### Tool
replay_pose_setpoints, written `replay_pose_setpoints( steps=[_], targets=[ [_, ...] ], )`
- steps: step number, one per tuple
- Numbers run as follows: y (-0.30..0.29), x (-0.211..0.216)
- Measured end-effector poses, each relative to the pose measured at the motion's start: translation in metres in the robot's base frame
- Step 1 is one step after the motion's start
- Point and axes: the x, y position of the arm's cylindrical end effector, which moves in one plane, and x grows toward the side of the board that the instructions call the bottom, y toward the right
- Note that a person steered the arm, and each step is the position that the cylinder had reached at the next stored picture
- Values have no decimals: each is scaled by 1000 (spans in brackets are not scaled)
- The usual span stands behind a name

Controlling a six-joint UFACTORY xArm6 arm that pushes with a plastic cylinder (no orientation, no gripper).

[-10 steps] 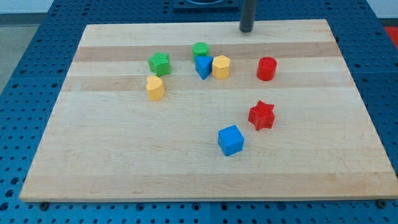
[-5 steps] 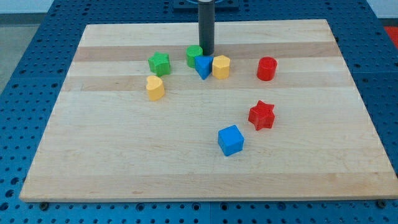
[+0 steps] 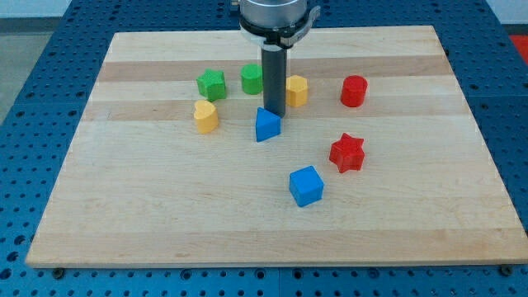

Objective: Move the hexagon to the top right

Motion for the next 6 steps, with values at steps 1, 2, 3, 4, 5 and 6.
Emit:
replay_pose_setpoints(
  steps=[1,2,3,4,5,6],
  targets=[
    [0,-27],
    [13,-33],
    [43,-32],
    [66,-32],
    [84,-34],
    [97,-43]
  ],
)
